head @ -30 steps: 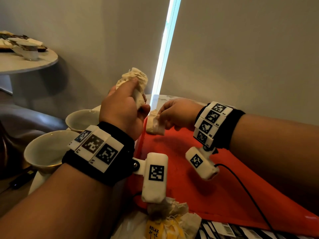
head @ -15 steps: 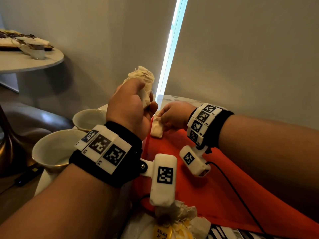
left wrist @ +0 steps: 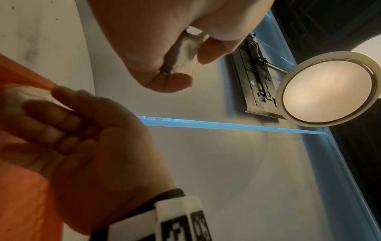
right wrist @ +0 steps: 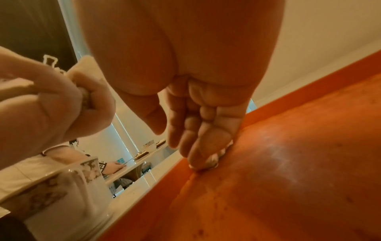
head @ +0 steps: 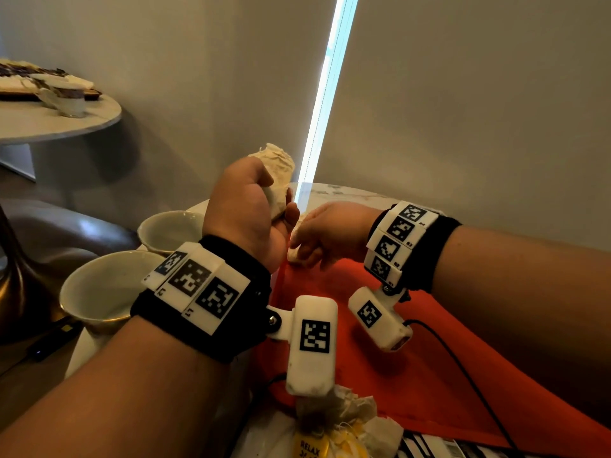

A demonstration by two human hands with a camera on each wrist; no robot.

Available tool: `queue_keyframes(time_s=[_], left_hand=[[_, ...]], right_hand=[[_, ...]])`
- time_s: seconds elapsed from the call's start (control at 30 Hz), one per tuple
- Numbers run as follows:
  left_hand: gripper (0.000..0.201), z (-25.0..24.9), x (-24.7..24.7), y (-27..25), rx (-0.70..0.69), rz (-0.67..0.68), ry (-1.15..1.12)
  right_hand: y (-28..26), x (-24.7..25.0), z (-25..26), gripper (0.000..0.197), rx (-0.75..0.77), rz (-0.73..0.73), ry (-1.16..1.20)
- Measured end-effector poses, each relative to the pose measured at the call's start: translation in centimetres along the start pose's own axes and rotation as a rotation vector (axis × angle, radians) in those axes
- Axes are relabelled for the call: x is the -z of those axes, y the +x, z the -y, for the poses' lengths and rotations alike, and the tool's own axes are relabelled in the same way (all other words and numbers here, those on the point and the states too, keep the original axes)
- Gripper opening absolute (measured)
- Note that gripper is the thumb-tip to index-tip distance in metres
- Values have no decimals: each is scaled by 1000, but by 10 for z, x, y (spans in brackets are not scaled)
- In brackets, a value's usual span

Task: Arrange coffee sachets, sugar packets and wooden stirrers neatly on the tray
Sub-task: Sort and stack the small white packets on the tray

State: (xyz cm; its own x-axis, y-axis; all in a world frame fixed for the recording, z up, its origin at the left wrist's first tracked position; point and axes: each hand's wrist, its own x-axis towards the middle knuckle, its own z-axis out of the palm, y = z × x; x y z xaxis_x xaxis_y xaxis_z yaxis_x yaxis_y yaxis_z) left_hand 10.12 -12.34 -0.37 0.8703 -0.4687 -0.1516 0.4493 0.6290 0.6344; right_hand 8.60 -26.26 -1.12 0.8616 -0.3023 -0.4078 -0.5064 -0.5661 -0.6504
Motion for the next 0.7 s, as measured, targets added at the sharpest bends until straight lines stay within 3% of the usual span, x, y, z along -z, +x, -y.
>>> queue_keyframes(time_s=[0.2, 0.53, 0.6, 0.7], left_hand=[[24, -1, 1, 2, 34, -5, -39], [32, 2, 1, 6, 51, 40, -41], [29, 3, 0, 6, 67, 65, -10], [25, 4, -2, 5, 88, 122, 11]], right_hand=[[8, -10, 4, 37, -126, 225, 14], [10, -4, -1, 31, -92, 170, 52], [7, -2, -4, 23, -41, 75, 36], [6, 12, -10, 10, 119, -235, 26]])
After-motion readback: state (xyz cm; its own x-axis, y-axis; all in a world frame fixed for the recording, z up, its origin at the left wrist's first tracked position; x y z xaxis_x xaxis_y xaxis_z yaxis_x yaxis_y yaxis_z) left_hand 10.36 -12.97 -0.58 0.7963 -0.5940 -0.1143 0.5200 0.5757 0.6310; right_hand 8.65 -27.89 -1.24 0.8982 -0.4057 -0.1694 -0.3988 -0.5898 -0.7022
